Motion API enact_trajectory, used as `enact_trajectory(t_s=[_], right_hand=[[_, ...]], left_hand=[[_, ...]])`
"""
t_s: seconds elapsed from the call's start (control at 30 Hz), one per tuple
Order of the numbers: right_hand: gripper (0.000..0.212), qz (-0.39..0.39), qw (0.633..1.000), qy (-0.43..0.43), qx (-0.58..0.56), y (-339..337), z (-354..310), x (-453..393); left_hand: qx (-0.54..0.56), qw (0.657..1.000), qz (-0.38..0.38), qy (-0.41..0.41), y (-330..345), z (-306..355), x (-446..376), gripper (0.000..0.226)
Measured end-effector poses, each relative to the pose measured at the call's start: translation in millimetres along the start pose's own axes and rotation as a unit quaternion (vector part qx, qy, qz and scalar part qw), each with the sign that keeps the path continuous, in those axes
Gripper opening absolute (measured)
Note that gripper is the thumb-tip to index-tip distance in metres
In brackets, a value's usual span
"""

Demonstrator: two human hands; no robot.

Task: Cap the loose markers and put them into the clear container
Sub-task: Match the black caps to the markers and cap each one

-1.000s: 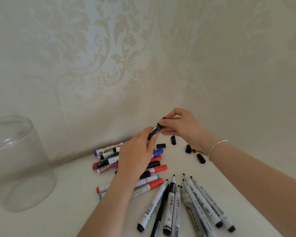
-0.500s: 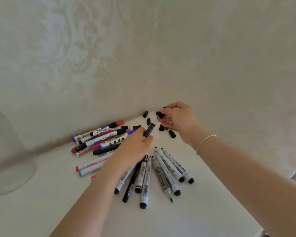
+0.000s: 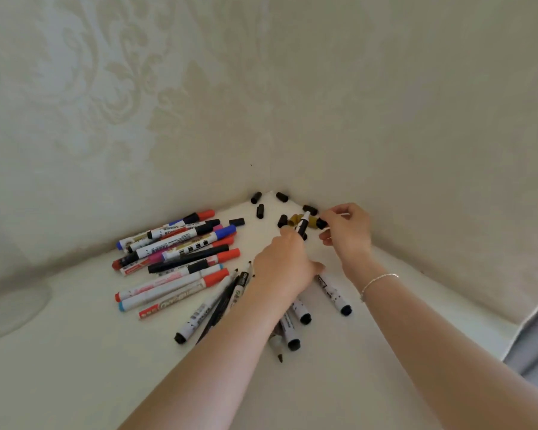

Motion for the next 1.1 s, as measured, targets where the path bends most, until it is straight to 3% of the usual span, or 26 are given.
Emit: enact_trajectory(t_s=[0.2,0.53,0.9,1.1], right_hand=[[0.007,0.046,0.999,0.002,0.000,-29,24,-16],[0.014,0.053,0.998,-0.003,-0.014,-25,30,-28],[0.008,0.020,0.991,0.046,-0.122,-21,30,-23],[0.008,-0.019,0.993,0.042,-0.111,-12,27,-19]], left_hand=[[-0.014,1.000,0.005,0.011,9,20,-12,0.051],[0.170,0.985,-0.024,-0.015,12,7,-26,0.040],[0.225,0.974,-0.010,-0.006,3,7,-23,0.029],[0.234,0.972,0.002,-0.002,-3,11,-22,0.030]])
Point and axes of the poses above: each hand's wrist, its own x-axis away from the middle knuckle, its own y-axis out of the palm, z = x × y, the point moved 10 cm from there along -x, towards the middle knuckle, and after that the axes turned 3 degrees about -x, right-handed, at the moved point
